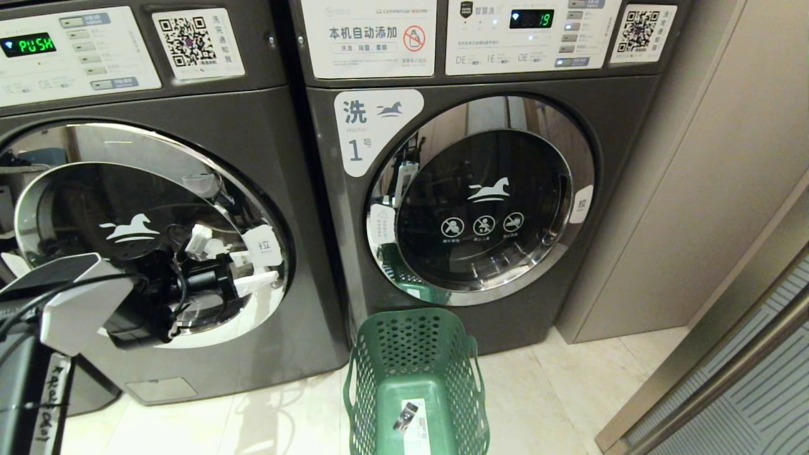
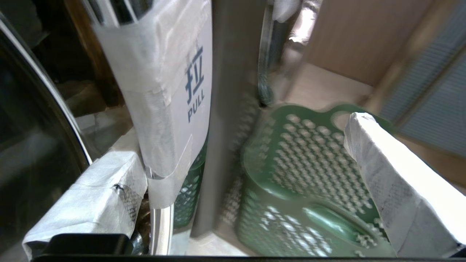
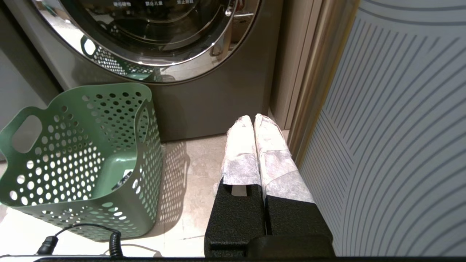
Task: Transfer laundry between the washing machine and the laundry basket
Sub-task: Open the lid of the washing machine
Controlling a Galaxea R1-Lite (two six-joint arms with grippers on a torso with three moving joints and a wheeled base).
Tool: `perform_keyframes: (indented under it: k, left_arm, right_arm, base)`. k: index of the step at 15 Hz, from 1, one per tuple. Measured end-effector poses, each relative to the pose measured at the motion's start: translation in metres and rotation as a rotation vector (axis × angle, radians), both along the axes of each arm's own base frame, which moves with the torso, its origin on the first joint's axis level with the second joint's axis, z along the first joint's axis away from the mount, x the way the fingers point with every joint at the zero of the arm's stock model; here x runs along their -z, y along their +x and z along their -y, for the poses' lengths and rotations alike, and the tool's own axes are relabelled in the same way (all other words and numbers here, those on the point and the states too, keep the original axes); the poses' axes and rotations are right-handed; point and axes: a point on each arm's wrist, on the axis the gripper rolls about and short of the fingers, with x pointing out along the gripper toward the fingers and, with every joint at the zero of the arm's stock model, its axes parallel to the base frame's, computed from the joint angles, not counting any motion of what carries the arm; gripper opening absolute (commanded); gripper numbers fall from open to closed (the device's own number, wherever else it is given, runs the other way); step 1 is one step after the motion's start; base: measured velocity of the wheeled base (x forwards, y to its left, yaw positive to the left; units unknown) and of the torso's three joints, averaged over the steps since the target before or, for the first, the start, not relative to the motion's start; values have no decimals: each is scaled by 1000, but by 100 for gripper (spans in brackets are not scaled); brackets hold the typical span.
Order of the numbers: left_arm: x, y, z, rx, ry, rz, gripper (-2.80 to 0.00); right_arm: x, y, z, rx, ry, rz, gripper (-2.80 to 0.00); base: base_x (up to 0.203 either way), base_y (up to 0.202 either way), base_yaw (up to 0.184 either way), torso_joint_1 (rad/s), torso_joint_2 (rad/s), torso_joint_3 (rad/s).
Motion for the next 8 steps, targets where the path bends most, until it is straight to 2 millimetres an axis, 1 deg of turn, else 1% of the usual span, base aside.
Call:
perform_keyframes:
  k: [2, 4, 8]
  left_arm:
    - [-1, -2, -1, -21, -1, 2, 0]
    - [-1, -4, -7, -33, -2, -4, 0]
    - [-4, -9, -29, -82, -2, 0, 0]
  right_arm:
    - [0, 0, 0, 0, 0, 0, -280]
    - [0, 0, 0, 0, 0, 0, -280]
    - [0, 0, 0, 0, 0, 0, -280]
  base:
    - [0, 0, 0, 0, 0, 0]
    - [0, 0, 0, 0, 0, 0]
    - [0, 0, 0, 0, 0, 0]
